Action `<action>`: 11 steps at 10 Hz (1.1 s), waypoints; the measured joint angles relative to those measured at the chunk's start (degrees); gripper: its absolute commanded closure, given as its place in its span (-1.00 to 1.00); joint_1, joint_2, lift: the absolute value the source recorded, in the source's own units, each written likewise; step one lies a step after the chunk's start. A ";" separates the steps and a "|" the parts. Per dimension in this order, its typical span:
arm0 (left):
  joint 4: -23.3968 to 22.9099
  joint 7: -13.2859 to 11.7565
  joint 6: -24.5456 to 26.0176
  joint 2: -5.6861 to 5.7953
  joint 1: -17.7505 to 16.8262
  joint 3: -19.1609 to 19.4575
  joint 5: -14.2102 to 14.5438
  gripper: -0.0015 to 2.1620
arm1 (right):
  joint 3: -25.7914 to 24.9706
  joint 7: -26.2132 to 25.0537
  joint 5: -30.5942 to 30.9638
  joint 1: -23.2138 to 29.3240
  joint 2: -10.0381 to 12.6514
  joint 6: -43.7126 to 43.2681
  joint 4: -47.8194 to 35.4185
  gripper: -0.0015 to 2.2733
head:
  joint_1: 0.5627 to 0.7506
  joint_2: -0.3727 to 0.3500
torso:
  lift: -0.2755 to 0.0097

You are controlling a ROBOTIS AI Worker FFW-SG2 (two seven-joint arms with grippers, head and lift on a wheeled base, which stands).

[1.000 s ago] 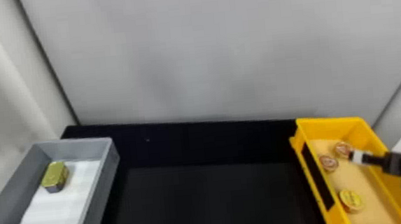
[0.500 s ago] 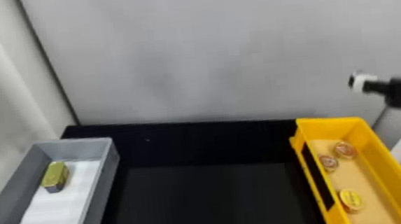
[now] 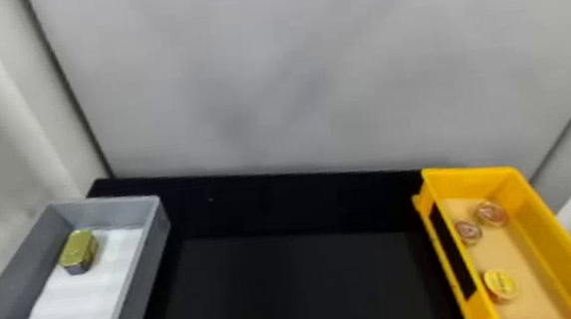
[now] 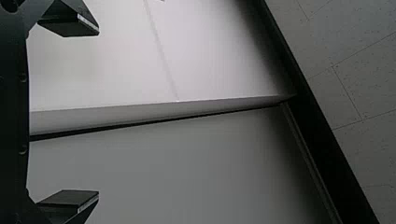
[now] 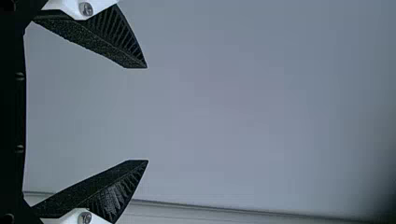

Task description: Pick up the round yellow can and place it in the yellow rectangular box

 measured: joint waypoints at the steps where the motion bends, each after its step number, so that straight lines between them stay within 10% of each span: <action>1: 0.00 0.02 -0.02 0.05 -0.08 0.00 0.00 -0.95 | 2.14 2.16 5.72 -2.51 0.15 -3.51 -0.80 -0.96 | 0.39 -0.19 | 0.88; 4: 0.00 0.05 -0.13 0.49 -0.57 -0.03 0.05 -0.95 | 6.12 5.42 16.99 -10.37 0.15 -15.36 -1.51 -0.96 | 0.39 -0.19 | 0.88; 11: 0.00 0.06 -0.38 0.82 -0.68 0.09 0.09 -0.95 | 8.08 5.17 19.02 -14.30 -2.27 -21.29 -1.73 -0.95 | 0.39 -0.19 | 0.88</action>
